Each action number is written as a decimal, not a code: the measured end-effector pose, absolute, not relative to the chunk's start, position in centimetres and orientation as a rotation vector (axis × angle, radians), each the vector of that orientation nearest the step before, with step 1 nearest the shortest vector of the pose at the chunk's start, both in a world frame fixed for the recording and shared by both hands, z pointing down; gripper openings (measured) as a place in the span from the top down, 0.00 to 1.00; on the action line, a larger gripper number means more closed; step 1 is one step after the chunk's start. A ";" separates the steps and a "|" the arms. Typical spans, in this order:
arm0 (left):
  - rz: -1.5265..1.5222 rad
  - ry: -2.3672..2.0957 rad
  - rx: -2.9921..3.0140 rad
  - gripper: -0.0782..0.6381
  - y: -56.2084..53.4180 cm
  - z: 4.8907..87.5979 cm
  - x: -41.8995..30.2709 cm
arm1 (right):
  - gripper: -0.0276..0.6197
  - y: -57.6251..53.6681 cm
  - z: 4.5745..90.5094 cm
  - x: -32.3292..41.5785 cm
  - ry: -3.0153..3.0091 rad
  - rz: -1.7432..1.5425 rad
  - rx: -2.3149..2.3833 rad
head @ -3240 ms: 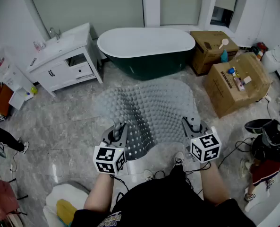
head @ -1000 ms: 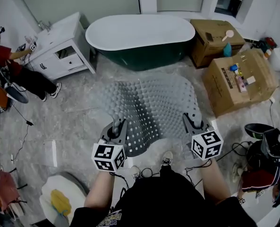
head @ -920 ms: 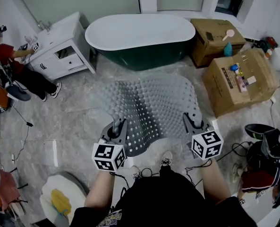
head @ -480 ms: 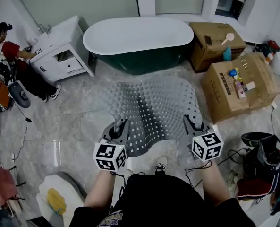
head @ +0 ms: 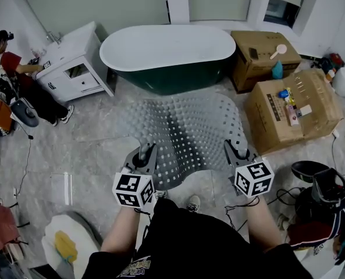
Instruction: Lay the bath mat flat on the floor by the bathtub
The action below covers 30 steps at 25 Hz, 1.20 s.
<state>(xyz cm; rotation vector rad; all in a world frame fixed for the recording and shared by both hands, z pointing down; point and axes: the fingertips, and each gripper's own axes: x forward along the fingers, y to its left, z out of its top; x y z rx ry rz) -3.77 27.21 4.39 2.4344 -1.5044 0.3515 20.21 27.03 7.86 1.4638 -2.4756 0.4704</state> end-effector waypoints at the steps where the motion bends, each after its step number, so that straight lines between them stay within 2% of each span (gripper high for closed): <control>1: 0.351 -1.506 2.437 0.84 26.9 4.2 -3.6 | 0.91 26.8 7.7 20.4 -2.480 0.467 1.463; 14: 0.369 -1.477 2.482 0.84 21.7 3.3 -2.6 | 0.91 22.1 7.2 20.5 -2.485 0.453 1.470; 30: 0.347 -1.409 2.473 0.84 6.5 6.3 -6.7 | 0.91 8.1 9.3 17.2 -2.399 0.493 1.523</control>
